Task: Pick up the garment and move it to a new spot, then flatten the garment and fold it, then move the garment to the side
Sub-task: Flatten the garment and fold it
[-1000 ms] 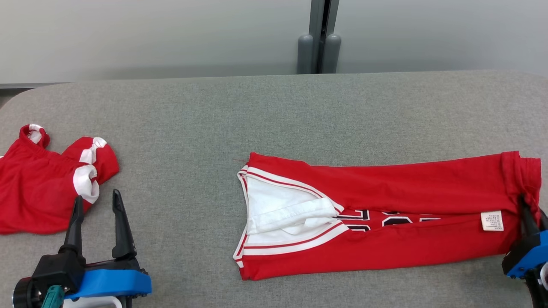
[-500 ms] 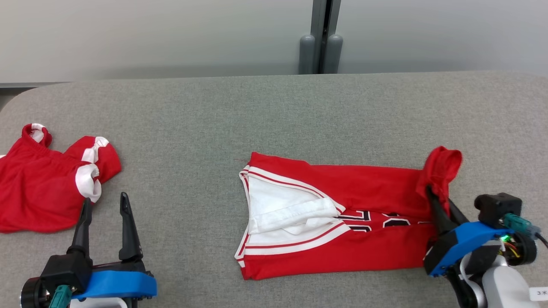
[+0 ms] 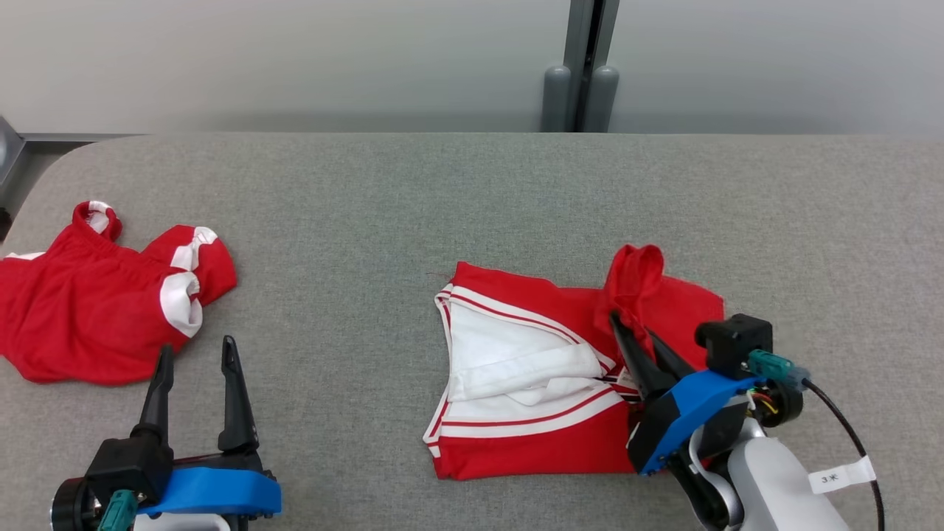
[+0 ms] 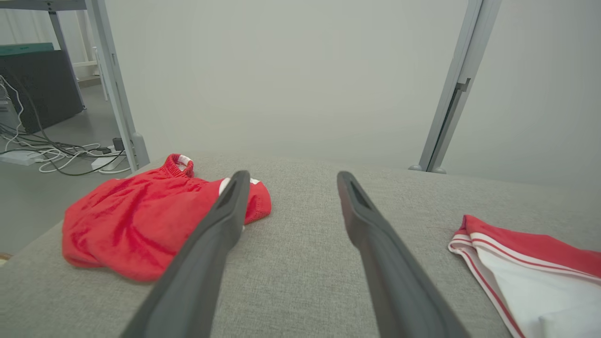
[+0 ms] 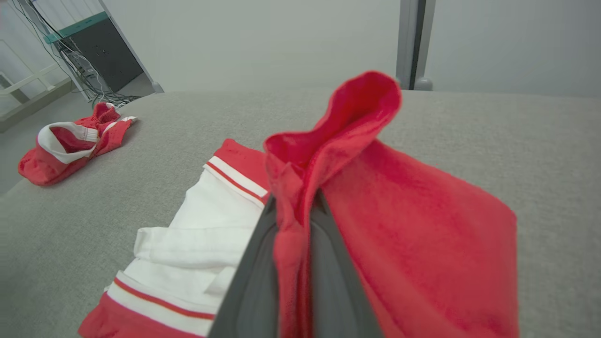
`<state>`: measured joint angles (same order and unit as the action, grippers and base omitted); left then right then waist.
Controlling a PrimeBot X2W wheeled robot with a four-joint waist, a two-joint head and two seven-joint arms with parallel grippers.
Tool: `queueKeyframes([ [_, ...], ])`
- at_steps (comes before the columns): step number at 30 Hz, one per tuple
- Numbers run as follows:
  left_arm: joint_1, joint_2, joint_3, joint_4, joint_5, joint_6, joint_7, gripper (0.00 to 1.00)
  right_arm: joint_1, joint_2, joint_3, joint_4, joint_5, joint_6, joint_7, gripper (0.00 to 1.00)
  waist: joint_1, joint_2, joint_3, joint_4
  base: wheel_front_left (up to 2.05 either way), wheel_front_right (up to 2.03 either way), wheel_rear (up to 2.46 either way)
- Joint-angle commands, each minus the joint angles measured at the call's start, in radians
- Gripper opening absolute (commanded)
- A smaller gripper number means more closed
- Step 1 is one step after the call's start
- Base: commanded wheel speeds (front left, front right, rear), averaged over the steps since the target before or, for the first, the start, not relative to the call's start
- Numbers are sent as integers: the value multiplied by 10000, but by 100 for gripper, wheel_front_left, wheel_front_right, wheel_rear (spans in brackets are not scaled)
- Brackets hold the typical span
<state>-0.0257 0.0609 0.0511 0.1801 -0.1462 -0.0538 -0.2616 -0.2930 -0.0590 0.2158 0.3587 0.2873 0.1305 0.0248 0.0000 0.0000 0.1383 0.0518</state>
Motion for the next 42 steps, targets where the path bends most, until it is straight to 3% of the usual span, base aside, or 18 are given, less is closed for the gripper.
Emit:
queueKeyframes([
  [1,-193,1,-16,40,92,-67,-46,100,-223,67,229,106,138,5,-108,0,0,0,9,70,0,0,0],
  [11,-408,-61,-152,228,96,-146,-46,100,-1110,77,1976,588,1298,5,-474,0,0,0,87,405,0,0,0],
  [17,-476,-90,-202,299,40,-165,-47,100,-1641,81,2512,1248,1716,5,-736,0,0,0,151,605,0,0,0],
  [18,-492,-91,-194,309,31,-173,-47,100,-1700,76,2553,1409,1717,3,-726,9,0,0,162,621,0,0,0],
  [20,-503,-96,-191,328,26,-166,-47,100,-1818,75,2637,1639,1785,5,-841,100,0,0,177,643,0,0,0],
  [28,-324,-103,-141,358,25,-135,-47,100,-2042,70,2401,2182,1636,3,-1592,100,0,0,60,361,0,0,0],
  [34,-300,-106,-148,308,61,-139,-47,100,-1907,-41,1111,2060,700,5,-2103,100,0,0,-124,27,0,0,0],
  [42,-125,-107,-181,213,176,-110,-47,100,-796,-423,-457,836,-89,5,-2316,100,0,0,-336,-434,0,0,0],
])
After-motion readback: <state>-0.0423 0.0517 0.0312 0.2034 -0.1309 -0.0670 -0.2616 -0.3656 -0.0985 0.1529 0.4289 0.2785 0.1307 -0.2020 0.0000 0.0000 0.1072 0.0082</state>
